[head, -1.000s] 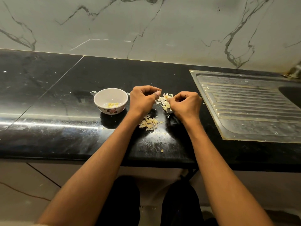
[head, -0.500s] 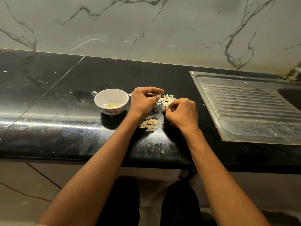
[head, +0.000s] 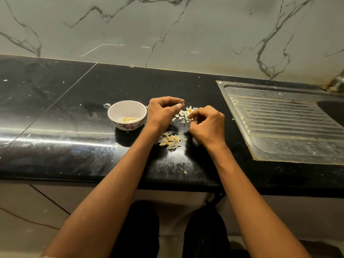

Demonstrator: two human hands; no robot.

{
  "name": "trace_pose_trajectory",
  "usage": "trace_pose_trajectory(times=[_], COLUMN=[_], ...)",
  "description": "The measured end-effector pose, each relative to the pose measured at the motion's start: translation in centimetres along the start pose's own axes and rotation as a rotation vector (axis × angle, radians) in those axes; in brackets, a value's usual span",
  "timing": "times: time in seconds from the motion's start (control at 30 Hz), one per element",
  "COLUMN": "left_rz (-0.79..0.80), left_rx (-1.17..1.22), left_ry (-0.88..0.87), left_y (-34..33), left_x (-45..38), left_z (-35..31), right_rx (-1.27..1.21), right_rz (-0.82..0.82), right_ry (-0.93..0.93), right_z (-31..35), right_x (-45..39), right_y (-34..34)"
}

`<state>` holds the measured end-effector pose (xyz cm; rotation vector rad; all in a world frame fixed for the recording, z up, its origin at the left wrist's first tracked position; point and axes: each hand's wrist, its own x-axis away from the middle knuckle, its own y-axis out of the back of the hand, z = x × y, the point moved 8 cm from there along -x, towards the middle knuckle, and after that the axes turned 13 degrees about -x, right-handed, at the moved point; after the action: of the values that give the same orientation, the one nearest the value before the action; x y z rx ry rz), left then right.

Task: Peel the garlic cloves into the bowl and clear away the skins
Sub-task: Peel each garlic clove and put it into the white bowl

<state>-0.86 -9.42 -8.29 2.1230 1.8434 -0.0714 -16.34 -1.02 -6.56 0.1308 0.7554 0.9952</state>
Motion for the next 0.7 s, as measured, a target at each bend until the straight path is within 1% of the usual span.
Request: trace_pose_trajectory(times=[0.13, 0.27, 0.4, 0.47, 0.53, 0.7], left_rz=[0.006, 0.019, 0.03, 0.029, 0.029, 0.029], left_rx=[0.036, 0.031, 0.043, 0.039, 0.039, 0.046], left_ry=[0.001, 0.007, 0.018, 0.019, 0.018, 0.02], left_y=[0.3, 0.2, 0.2, 0.3, 0.3, 0.3], left_x=[0.1, 0.2, 0.3, 0.3, 0.2, 0.3], left_z=[-0.2, -0.1, -0.1, -0.1, -0.1, -0.1], right_rx=[-0.197, -0.169, -0.064, -0.051, -0.074, -0.131], right_rz=[0.176, 0.356, 0.474, 0.498, 0.49, 0.391], right_ry=[0.001, -0.009, -0.014, -0.026, -0.026, -0.006], right_z=[0.9, 1.1, 1.1, 1.0, 1.0, 1.2], right_x=[0.7, 1.6, 2.0, 2.0, 2.0, 1.5], right_y=[-1.6, -3.1, -3.9, -4.1, -4.1, -3.4])
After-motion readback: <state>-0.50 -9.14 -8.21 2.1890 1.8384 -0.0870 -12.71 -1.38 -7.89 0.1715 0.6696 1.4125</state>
